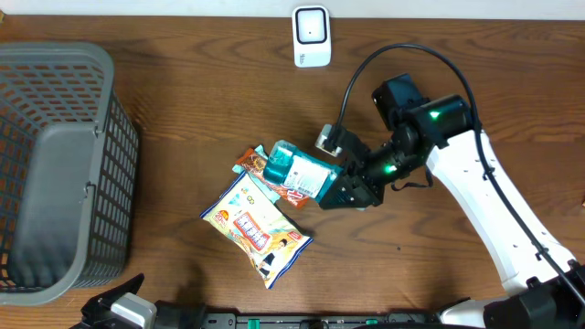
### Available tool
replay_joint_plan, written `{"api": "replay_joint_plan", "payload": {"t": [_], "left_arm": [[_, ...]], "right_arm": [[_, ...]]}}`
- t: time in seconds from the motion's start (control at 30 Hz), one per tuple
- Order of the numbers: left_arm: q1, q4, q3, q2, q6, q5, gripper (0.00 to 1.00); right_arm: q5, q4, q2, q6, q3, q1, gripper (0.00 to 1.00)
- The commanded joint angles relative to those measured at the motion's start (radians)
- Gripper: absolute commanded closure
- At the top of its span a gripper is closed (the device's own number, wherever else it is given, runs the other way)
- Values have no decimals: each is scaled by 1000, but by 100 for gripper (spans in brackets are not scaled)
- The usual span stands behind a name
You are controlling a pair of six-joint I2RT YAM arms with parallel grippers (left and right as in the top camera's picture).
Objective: Scan the item barcode
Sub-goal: 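Carry the Listerine bottle up to the white scanner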
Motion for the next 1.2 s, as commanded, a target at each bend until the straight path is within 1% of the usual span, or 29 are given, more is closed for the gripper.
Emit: {"api": "replay_joint_plan", "payload": {"t": [0.0,0.1,0.2,0.27,0.33,0.5,0.7,0.73,0.8,0.9,0.97,1.07,1.17], "left_arm": [[0,3,4,-3,3,12,2],[1,3,4,-3,3,12,2],[1,3,4,-3,3,12,2],[1,3,4,-3,3,12,2],[0,3,4,-3,3,12,2],[1,3,4,-3,3,12,2],[1,3,4,-3,3,12,2],[1,3,4,-3,3,12,2],[1,3,4,-3,3,12,2],[0,3,4,-3,3,12,2],[1,3,4,-3,3,12,2],[1,3,4,-3,3,12,2],[0,3,4,-3,3,12,2]], "right_arm": [[111,71,-19,-25,8,9,99],[222,189,-14,73,-2,9,99],[407,369,6,269,-5,10,99],[538,480,31,367,-5,16,99],[657,570,61,416,-5,26,99],[878,774,176,423,-5,48,99],[1153,1051,346,423,-5,53,94],[1206,1130,382,423,-4,52,97],[1258,1234,421,421,-4,52,99],[1266,1366,462,391,-2,52,99],[1265,1441,484,369,3,53,95],[1265,1505,515,351,31,53,89],[1264,1512,562,347,95,53,88]]}}
